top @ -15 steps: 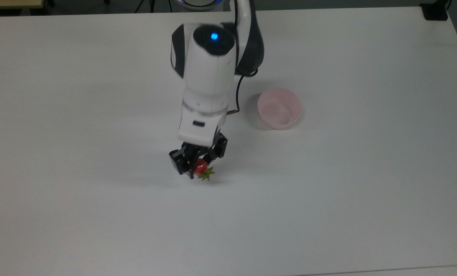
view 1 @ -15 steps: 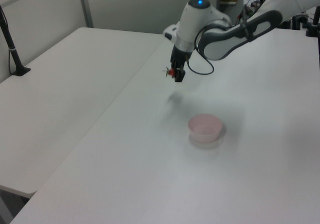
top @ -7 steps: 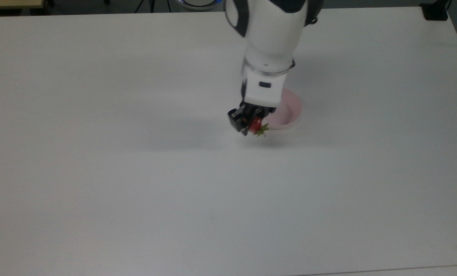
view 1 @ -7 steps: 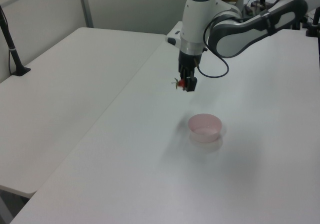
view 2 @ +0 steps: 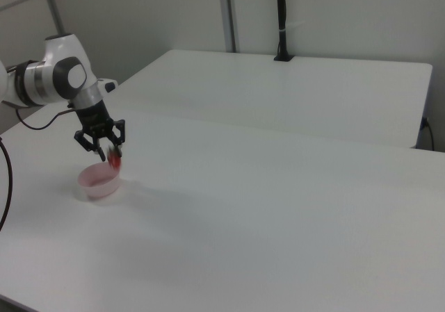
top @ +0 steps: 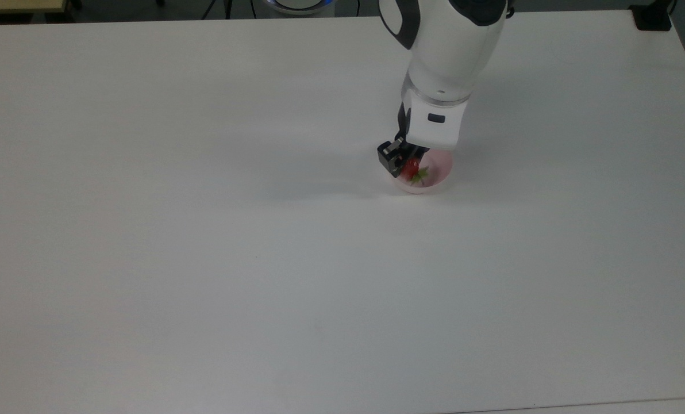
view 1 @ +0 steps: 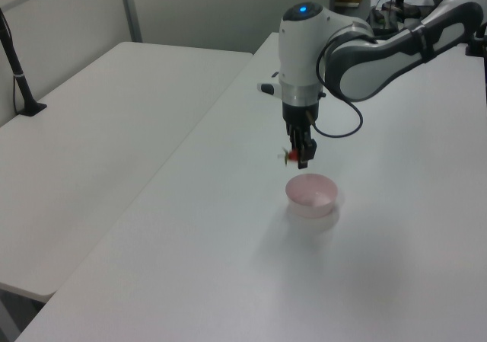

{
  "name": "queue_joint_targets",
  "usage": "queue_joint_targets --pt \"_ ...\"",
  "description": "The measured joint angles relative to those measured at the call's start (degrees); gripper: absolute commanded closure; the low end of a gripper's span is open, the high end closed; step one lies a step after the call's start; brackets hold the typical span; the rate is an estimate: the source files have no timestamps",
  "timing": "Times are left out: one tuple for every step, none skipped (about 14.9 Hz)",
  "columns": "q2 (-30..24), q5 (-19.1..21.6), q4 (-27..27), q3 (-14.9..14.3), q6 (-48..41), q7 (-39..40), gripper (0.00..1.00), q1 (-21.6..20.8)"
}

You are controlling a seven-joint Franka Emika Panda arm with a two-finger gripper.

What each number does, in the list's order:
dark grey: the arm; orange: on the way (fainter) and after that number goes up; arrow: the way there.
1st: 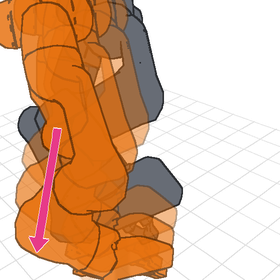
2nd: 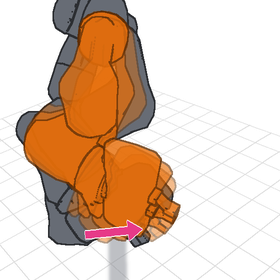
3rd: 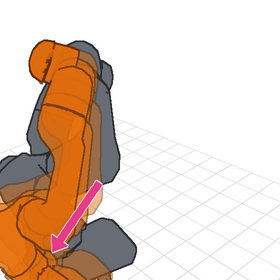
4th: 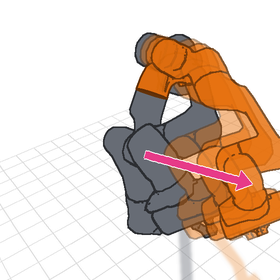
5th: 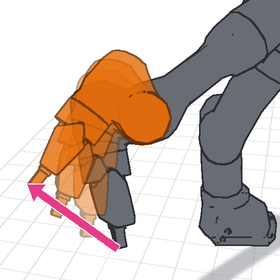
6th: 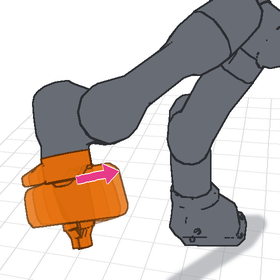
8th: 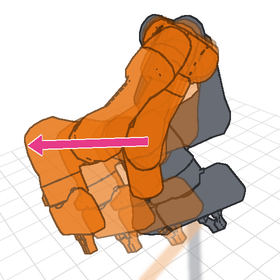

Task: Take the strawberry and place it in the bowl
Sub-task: 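Open the gripper to drop the strawberry into the bowl, then raise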

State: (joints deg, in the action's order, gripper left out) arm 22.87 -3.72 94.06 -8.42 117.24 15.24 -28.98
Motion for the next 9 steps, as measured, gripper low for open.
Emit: queue_joint_targets --pt "0.26 0.02 0.2 0.03 0.0 -1.42 0.0 -0.64" --pt "0.58 0.03 0.39 0.06 0.0 -3.71 0.0 -1.33" --pt "0.89 0.03 0.58 0.26 0.0 -6.0 0.0 -1.9" --pt "1.15 0.03 0.67 0.58 -0.01 -7.62 0.0 -2.28" --pt "1.36 0.03 0.68 0.92 -0.01 -8.87 0.0 -2.57" --pt "1.42 0.03 0.68 1.06 -0.19 -9.71 0.0 -2.81" --pt "1.38 0.03 0.62 1.11 -0.66 -10.22 0.0 -2.85" --pt "1.26 0.03 0.49 1.1 -1.2 -10.7 0.0 -2.77" --pt "0.95 0.03 0.29 1.04 -1.99 -11.46 0.0 -2.6"
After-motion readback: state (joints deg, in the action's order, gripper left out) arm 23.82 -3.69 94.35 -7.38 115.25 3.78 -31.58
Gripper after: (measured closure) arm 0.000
